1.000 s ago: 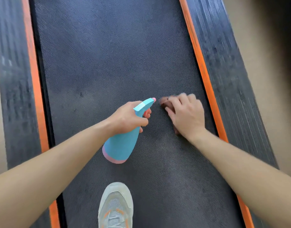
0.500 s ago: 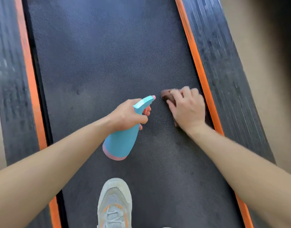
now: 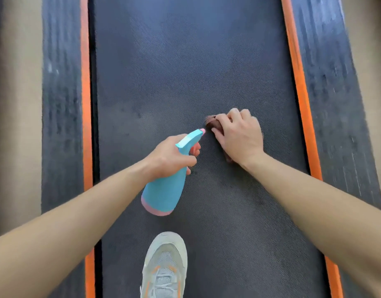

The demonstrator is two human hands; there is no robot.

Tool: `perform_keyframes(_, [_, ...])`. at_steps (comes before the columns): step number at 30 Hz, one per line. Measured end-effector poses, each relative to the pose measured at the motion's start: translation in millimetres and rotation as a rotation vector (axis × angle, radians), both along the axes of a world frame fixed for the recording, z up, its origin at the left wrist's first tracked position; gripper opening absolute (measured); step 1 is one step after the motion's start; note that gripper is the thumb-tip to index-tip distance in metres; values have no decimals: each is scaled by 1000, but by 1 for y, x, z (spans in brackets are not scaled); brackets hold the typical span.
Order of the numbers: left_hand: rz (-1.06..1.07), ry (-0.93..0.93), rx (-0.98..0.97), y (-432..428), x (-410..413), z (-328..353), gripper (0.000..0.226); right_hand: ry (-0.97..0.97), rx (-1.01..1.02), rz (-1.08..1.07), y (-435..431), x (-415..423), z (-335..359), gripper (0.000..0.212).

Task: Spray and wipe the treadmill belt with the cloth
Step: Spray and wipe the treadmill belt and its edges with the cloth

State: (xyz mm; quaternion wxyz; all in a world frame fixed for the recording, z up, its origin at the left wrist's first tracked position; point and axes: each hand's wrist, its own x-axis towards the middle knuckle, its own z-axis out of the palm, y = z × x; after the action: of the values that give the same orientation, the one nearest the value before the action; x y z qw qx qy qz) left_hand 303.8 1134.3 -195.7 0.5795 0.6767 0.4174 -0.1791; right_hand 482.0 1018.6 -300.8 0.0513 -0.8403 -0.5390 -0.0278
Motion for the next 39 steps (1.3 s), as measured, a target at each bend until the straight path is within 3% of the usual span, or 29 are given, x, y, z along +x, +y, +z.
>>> perform_keyframes(6, [190, 45, 44, 27, -58, 3, 40, 85, 50, 288, 16, -48, -5, 38])
perform_keyframes(12, [275, 93, 27, 27, -97, -2, 49, 45, 75, 122, 28, -79, -7, 33])
perform_keyframes(19, [400, 91, 47, 31, -111, -6, 57, 62, 71, 202, 12, -89, -4, 32])
perform_keyframes(24, [374, 167, 67, 37, -112, -5, 27, 73, 74, 175, 11, -93, -6, 33])
perform_keyframes(29, [343, 167, 88, 44, -127, -4, 15, 84, 139, 213, 38, -88, -6, 32])
perform_keyframes(34, [428, 57, 112, 57, -138, -4, 57, 44, 137, 247, 149, -79, -4, 34])
perform_keyframes(37, [476, 24, 122, 68, -139, -1, 52, 66, 75, 140, 187, -84, 1, 36])
perform_keyframes(39, [506, -10, 126, 75, -140, 1, 45, 51, 90, 209, 163, -99, 1, 32])
